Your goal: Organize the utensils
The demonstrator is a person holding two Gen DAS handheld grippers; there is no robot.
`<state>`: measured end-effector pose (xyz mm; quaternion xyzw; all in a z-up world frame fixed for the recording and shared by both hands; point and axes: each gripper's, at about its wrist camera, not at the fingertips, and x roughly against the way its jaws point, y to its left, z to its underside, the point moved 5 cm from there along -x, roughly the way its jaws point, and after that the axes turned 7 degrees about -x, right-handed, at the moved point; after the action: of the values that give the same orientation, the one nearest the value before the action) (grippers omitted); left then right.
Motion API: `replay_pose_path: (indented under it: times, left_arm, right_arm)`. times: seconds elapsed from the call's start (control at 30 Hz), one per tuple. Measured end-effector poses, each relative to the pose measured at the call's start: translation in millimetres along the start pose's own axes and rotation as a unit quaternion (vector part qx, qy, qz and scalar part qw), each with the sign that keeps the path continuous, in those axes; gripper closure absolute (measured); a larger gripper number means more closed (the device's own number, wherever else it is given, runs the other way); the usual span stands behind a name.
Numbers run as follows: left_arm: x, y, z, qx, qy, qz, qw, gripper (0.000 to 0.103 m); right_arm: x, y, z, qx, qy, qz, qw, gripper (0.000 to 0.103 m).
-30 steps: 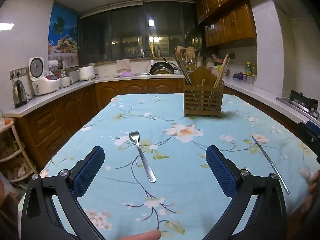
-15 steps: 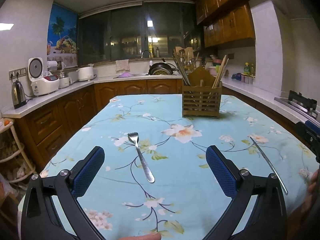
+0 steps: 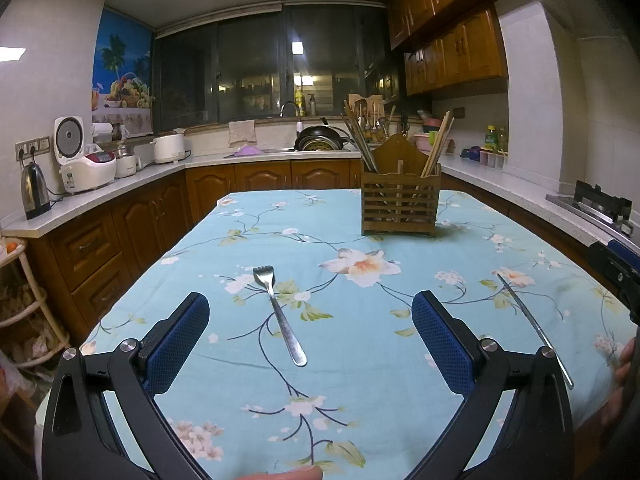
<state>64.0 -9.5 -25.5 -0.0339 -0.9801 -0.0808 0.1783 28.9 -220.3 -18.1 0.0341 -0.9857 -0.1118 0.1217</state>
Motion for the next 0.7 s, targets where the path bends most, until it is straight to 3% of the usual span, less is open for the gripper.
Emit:
replay_pose_path:
  times: [0.7]
  left_arm:
    - [1.1,-0.3,0.4,0.0,0.0,-0.001,1.0,0.0]
  right_arm:
    - [1.6,5.0,-3.7,0.001,-0.002,-0.005,1.0,0.0]
